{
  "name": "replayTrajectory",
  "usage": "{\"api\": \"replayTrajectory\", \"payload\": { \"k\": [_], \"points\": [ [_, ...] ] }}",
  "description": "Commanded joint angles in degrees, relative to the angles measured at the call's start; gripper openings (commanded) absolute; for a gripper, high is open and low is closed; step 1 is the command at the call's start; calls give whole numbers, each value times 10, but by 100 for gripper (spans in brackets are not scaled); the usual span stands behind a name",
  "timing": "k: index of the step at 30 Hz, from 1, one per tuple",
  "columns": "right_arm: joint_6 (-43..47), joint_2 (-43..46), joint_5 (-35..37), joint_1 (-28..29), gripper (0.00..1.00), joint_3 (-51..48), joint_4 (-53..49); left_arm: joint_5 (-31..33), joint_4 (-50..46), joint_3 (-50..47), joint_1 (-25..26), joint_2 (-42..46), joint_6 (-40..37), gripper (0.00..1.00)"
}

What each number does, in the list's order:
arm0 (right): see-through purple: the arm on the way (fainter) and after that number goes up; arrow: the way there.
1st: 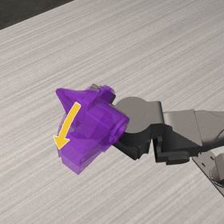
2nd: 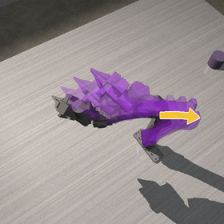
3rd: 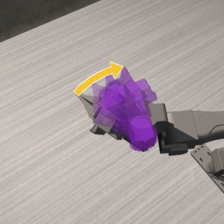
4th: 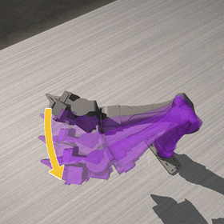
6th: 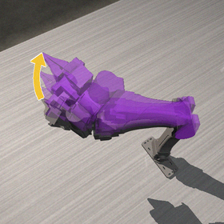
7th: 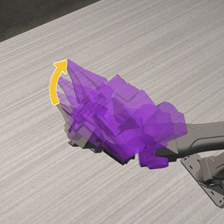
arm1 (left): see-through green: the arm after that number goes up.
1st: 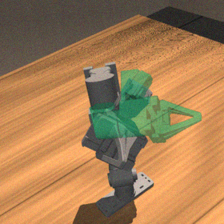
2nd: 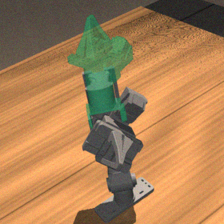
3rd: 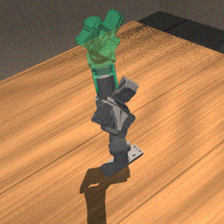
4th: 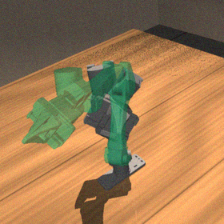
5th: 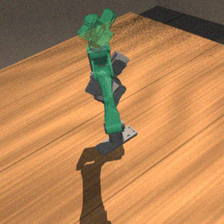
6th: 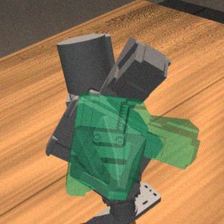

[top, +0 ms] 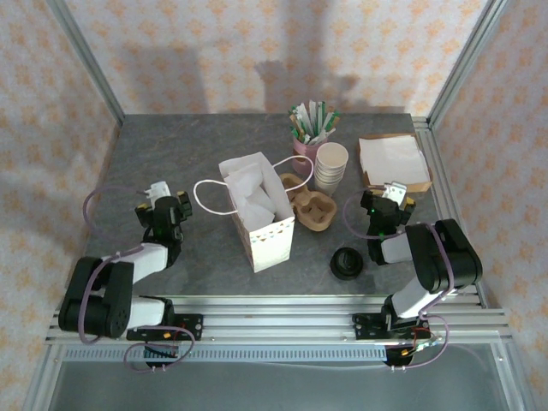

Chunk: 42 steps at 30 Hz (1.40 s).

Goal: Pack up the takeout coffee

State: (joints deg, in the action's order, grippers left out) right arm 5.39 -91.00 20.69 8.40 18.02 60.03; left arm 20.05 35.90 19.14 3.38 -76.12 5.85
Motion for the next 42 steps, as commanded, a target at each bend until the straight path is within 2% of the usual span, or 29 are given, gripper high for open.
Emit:
{"api": "replayTrajectory", "payload": {
  "k": [1,2,3,7,9,42],
  "points": [
    [-7,8,-3,-3,100,8,5,-31,82,33,2,-63,-33,100],
    [-7,7,-4,-3,100,8,5,-51,38,59,3,-71,-37,100],
    [-7,7,-4,-3,100,8,5,-48,37,67,7,-83,-44,100],
    [-7,7,-4,-3,100,9,4,-75,87,45,6,-98,-54,100],
    [-7,7,-4,-3,100,10,3,-85,76,47,4,-96,-54,100],
    [-7,8,-4,-5,100,6,9,-86,80,46,4,-96,-54,100]
  ]
}}
